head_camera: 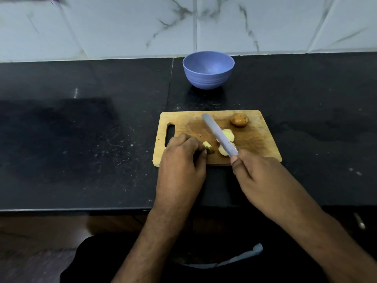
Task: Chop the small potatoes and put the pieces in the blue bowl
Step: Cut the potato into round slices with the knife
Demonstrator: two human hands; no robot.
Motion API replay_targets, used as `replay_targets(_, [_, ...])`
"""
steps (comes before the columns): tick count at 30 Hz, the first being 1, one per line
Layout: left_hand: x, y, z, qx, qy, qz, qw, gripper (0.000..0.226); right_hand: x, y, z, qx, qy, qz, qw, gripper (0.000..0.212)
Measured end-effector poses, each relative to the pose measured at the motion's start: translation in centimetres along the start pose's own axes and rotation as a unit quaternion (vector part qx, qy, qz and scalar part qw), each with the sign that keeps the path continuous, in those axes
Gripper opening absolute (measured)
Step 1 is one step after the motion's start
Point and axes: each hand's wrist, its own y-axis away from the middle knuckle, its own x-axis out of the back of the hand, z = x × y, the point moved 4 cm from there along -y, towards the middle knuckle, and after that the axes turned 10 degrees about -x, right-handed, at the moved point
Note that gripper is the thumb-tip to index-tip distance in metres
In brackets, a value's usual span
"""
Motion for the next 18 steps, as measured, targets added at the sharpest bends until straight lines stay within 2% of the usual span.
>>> replay_targets(4, [0.1,0.1,0.0,0.010,-0.003,-0.002,1.000,0.004,0.2,1.4,0.0,0.003,0.013,-0.015,1.000,0.031])
replay_targets(18, [0.1,0.0,0.1,0.015,-0.024,-0.002,1.000,0.009,1.6,2.2,-0.3,0.004,0.185,-0.053,0.981,0.019])
